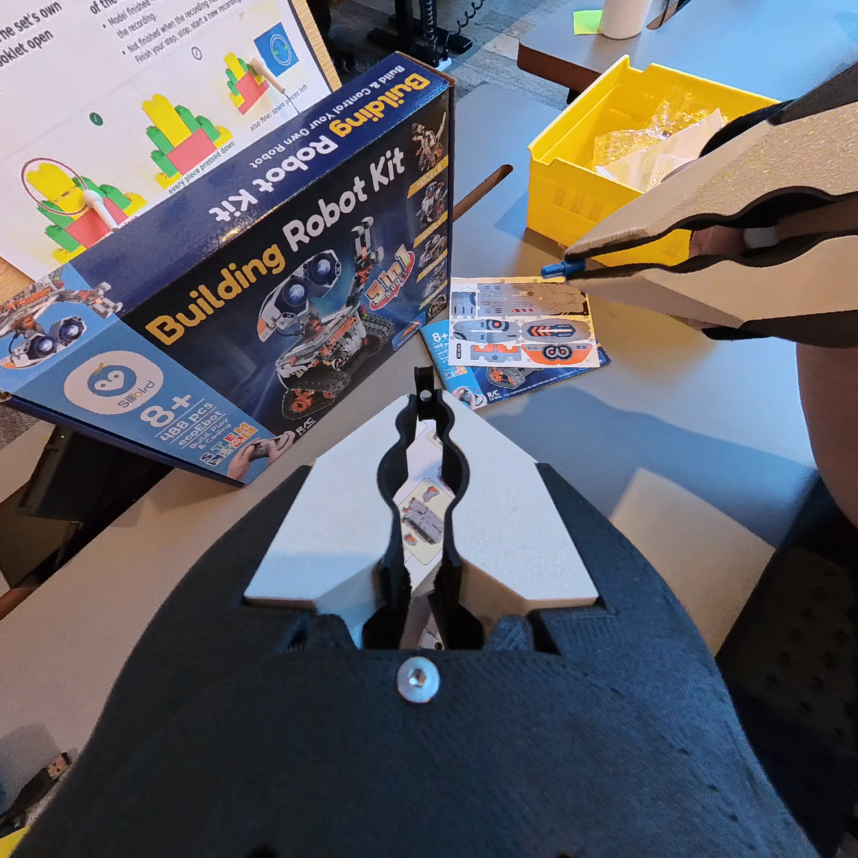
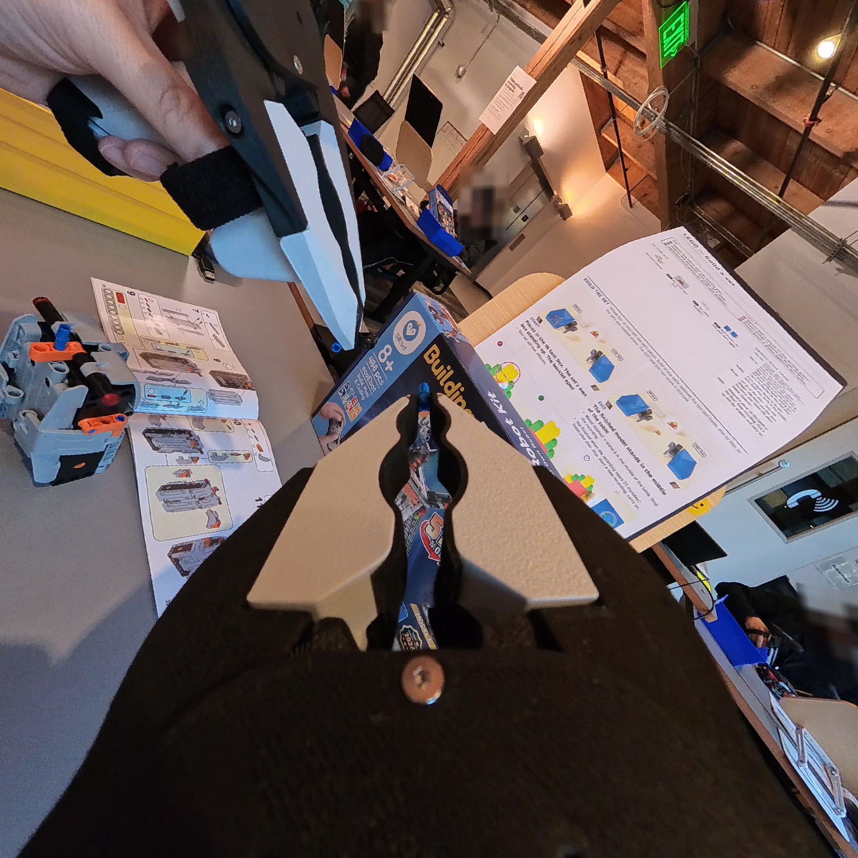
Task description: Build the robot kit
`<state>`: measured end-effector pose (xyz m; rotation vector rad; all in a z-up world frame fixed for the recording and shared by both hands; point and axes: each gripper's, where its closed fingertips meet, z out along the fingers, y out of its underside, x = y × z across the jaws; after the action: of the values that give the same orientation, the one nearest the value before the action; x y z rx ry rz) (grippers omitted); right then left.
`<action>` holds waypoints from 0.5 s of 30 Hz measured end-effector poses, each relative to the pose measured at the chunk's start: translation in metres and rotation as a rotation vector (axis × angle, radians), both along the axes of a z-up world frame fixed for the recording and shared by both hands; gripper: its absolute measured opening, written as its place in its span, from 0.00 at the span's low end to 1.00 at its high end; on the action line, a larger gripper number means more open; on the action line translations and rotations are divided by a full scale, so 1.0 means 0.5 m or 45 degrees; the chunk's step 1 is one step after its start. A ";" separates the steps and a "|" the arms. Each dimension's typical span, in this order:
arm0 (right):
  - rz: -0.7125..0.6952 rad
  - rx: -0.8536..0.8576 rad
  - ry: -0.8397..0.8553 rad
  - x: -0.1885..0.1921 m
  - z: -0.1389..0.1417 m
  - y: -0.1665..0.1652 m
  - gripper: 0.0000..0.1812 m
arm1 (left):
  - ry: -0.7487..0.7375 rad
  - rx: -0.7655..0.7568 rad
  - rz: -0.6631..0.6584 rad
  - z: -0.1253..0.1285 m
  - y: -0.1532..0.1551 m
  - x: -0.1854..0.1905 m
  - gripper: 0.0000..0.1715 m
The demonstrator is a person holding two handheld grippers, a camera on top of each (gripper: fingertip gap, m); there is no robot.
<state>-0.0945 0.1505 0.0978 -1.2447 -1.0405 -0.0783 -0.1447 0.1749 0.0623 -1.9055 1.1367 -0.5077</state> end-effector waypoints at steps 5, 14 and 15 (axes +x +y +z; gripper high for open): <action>0.001 -0.002 -0.003 -0.002 -0.001 0.000 0.02 | 0.015 0.014 0.009 -0.001 0.002 -0.001 0.03; 0.023 0.000 -0.007 -0.014 -0.003 -0.004 0.02 | 0.015 0.029 0.004 0.000 0.003 0.001 0.03; 0.034 -0.002 -0.007 -0.020 -0.004 -0.005 0.02 | 0.019 0.041 -0.001 0.001 0.003 0.002 0.03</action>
<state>-0.1044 0.1480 0.0957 -1.2326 -1.0619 -0.0602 -0.1437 0.1762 0.0630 -1.8844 1.1481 -0.4739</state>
